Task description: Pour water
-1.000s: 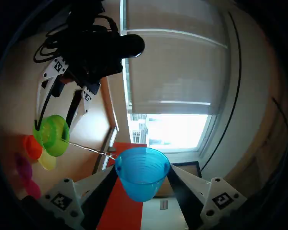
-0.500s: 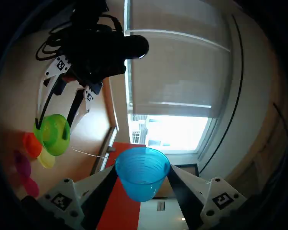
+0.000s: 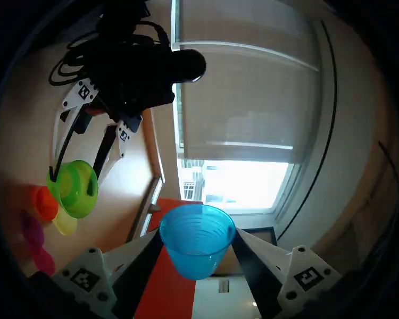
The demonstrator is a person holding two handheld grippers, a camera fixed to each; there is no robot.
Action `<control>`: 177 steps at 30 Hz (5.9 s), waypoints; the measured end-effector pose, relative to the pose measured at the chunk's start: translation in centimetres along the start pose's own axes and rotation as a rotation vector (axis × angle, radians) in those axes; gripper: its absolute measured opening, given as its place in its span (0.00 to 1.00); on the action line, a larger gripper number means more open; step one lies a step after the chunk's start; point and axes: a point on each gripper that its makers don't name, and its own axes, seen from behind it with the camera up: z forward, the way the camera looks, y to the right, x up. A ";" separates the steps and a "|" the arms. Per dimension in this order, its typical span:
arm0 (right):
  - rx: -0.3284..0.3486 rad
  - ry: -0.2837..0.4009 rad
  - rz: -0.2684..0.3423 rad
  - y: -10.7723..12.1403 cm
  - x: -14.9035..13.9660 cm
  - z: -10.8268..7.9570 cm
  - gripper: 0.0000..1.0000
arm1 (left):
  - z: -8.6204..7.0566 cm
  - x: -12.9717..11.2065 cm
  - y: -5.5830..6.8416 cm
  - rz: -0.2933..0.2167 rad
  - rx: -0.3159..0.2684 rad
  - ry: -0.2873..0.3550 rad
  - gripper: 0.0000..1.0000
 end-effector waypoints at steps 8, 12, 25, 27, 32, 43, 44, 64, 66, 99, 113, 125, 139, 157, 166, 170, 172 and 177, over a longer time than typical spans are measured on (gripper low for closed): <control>-0.002 0.002 0.034 0.0 -0.3 0.1 0.91 | -0.2 0.0 -0.1 0.000 0.003 -0.001 0.86; -0.002 0.003 0.065 0.0 -0.6 0.1 0.91 | -0.2 0.0 -0.1 0.001 0.003 -0.002 0.86; -0.004 0.009 0.299 -0.5 -2.3 -0.5 0.91 | -0.6 0.2 -0.1 0.002 0.009 -0.003 0.86; -0.004 0.007 0.351 -0.7 -2.6 -0.6 0.90 | -0.6 0.2 -0.1 0.003 0.011 -0.004 0.86; -0.004 0.000 0.488 -1.3 -3.4 -0.9 0.91 | -0.8 0.3 -0.1 0.003 0.013 -0.004 0.86; 0.035 0.011 0.836 -3.2 -3.3 -1.3 0.91 | -1.2 0.1 0.0 0.007 0.017 -0.009 0.86; 0.040 0.013 0.869 -3.3 -3.3 -1.3 0.91 | -1.2 0.2 0.0 0.008 0.018 -0.010 0.86; 0.137 0.076 1.395 -3.8 -1.2 -1.3 0.91 | -1.8 0.3 -0.5 0.007 0.031 -0.005 0.86; 0.146 0.079 1.421 -3.8 -1.0 -1.3 0.91 | -1.8 0.2 -0.5 0.010 0.031 -0.007 0.86; 0.159 0.045 1.543 -5.9 -2.0 -3.6 0.91 | -2.9 -0.7 -0.8 0.005 0.040 -0.069 0.86; 0.170 0.004 1.544 -8.9 -2.7 -5.7 0.91 | -2.9 -2.1 -0.4 0.010 0.028 -0.140 0.86; 0.197 -0.006 1.522 -12.0 -2.3 -7.5 0.91 | -2.8 -3.5 -0.3 0.011 0.025 -0.199 0.86; 0.271 -0.029 1.448 -16.7 -1.0 -8.7 0.91 | -3.2 -6.8 0.5 0.003 0.003 -0.297 0.86; 0.382 -0.032 1.428 -22.3 1.0 -9.6 0.91 | -4.0 -10.8 0.7 -0.007 -0.020 -0.436 0.86; 0.445 -0.053 1.423 -26.0 1.9 -9.6 0.91 | -4.2 -13.2 0.6 -0.002 -0.034 -0.515 0.86; 0.478 -0.063 1.420 -27.6 2.3 -9.5 0.91 | -4.2 -13.9 0.7 -0.004 -0.045 -0.540 0.86; 0.493 -0.064 1.415 -28.2 2.5 -9.5 0.91 | -4.2 -14.2 0.6 -0.004 -0.050 -0.553 0.86; 0.529 -0.069 1.403 -29.6 3.1 -9.2 0.91 | -4.3 -14.9 0.5 0.002 -0.062 -0.589 0.86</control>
